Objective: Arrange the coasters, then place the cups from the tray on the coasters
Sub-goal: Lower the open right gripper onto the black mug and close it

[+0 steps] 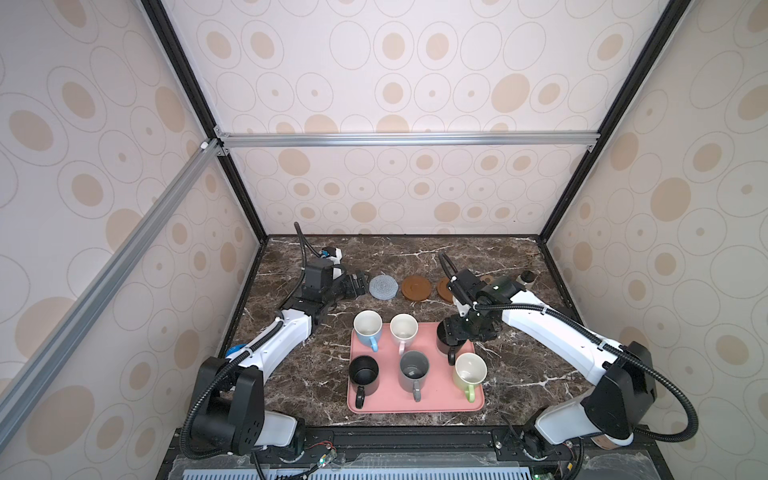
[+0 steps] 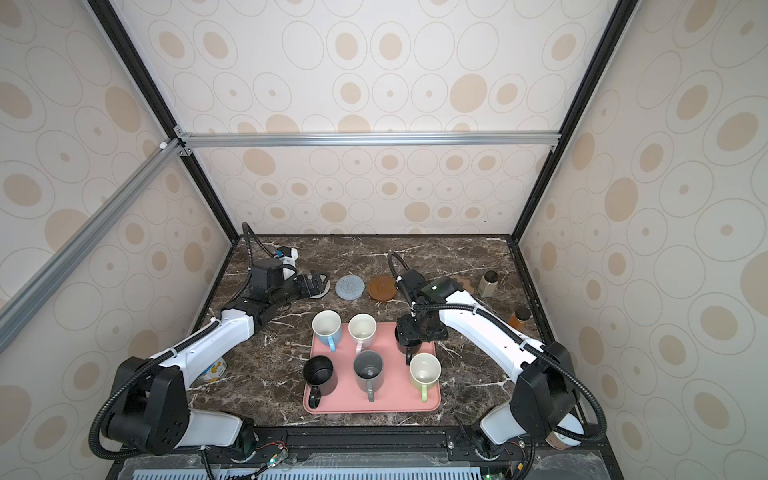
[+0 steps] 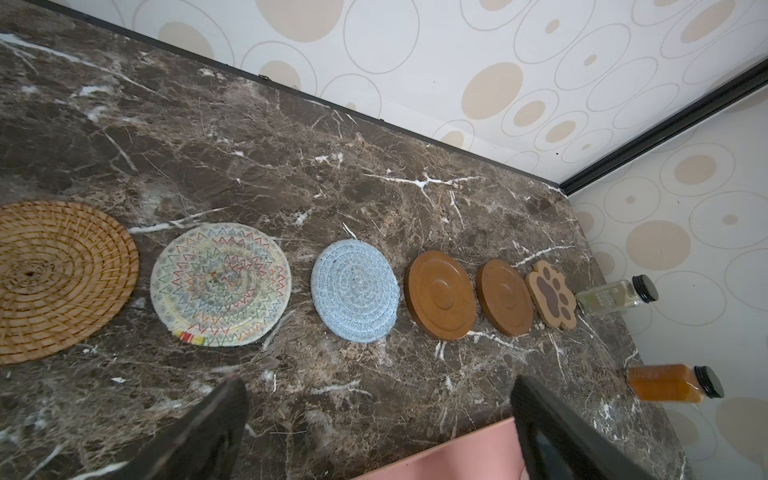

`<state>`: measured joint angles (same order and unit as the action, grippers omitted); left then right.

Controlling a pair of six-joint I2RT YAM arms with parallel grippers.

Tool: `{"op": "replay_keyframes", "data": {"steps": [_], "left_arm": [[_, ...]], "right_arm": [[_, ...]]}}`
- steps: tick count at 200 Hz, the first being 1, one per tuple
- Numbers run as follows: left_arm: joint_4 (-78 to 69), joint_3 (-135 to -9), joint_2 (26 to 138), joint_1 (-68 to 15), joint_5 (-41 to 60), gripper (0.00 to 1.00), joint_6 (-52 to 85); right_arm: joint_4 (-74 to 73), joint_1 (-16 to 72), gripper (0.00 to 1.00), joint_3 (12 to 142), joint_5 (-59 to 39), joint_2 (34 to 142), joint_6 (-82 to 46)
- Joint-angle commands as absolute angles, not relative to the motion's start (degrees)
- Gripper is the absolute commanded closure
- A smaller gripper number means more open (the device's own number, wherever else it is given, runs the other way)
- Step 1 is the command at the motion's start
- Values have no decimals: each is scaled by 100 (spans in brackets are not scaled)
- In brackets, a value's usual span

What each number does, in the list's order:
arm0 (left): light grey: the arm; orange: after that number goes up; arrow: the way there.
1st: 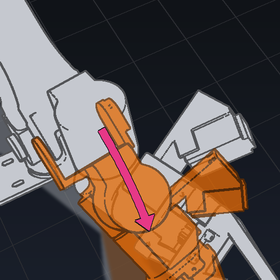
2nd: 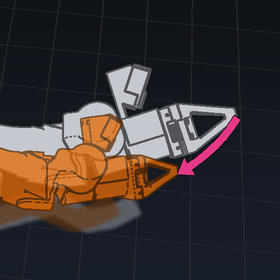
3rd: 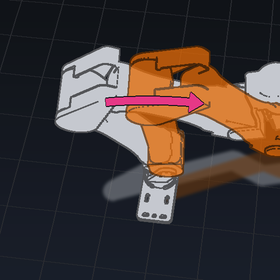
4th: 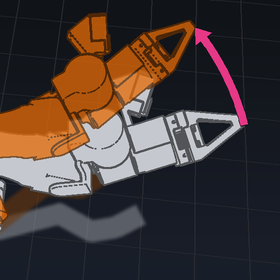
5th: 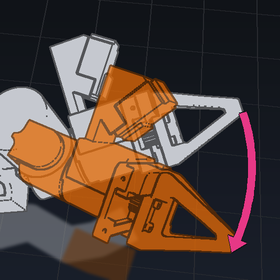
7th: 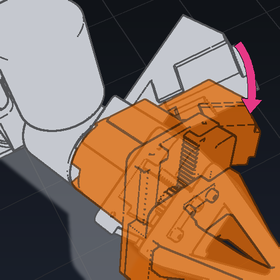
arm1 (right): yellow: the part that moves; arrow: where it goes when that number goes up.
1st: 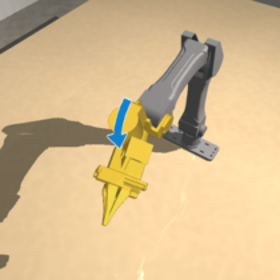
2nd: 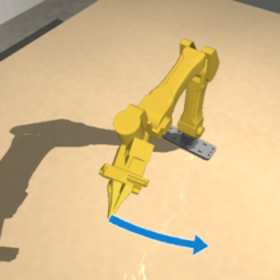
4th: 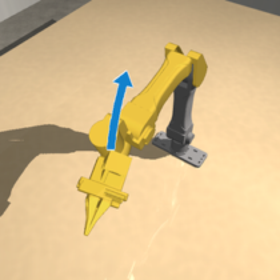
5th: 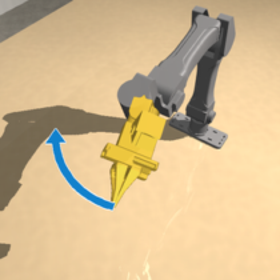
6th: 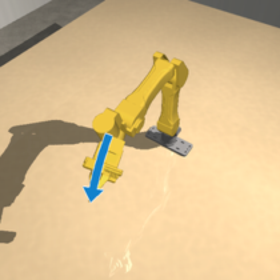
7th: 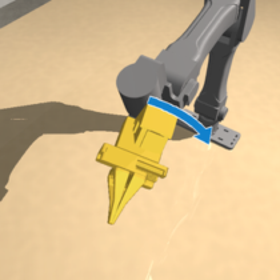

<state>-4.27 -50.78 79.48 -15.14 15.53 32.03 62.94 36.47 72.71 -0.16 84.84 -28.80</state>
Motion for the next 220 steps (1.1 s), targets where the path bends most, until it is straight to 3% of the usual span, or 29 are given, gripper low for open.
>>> {"op": "replay_keyframes", "data": {"steps": [1,220], "left_arm": [[-545,-5071,7789,-1494,1555,0,3278],[-521,-5077,7748,-1494,1539,0,3256]], "right_arm": [[6433,3772,19,7216,35,8454,-3028],[5892,4058,30,6829,243,8938,-3340]]}}
